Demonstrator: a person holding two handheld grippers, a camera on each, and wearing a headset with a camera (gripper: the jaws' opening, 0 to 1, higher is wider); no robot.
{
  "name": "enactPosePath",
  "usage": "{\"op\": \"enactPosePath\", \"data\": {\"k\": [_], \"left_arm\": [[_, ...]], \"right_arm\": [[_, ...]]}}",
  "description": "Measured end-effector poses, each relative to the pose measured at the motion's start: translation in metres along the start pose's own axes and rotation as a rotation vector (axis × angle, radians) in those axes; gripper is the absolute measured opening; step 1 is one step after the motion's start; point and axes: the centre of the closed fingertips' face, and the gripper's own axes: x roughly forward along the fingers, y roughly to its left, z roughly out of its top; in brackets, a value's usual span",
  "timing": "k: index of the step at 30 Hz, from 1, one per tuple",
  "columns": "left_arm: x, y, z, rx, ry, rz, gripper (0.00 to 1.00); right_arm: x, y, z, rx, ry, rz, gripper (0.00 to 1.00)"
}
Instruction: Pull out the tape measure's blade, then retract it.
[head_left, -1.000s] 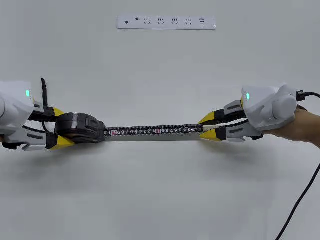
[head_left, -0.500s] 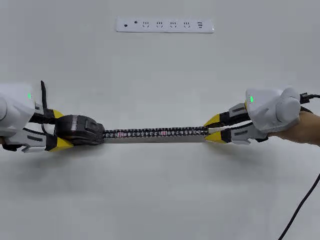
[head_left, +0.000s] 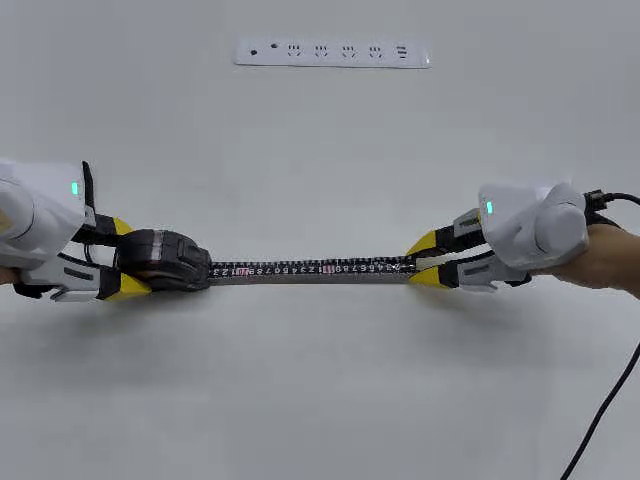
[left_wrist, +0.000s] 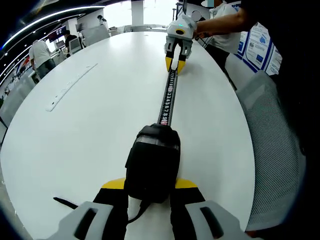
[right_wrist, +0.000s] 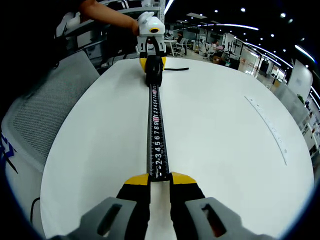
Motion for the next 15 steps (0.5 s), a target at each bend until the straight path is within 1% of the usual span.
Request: {"op": "enactPosePath", "data": {"k": [4, 9, 15], "left_arm": [[0.0, 0.0001, 0.0001, 0.002, 0.002, 0.0, 0.29], [0.0001, 0.0002, 0.0005, 0.008, 0.004, 0.003, 0.29], [0.0003, 0.0004, 0.0007, 0.013, 0.003, 0.005, 0.3]], "right_arm": [[0.0018, 0.0018, -0.0022, -0.001, 0.016, 0.007, 0.13], [0.0012, 0.0015, -0.0021, 0.012, 0.018, 0.006, 0.14], [0.0001, 0.0017, -0.0027, -0.005, 0.028, -0.003, 0.15]]}}
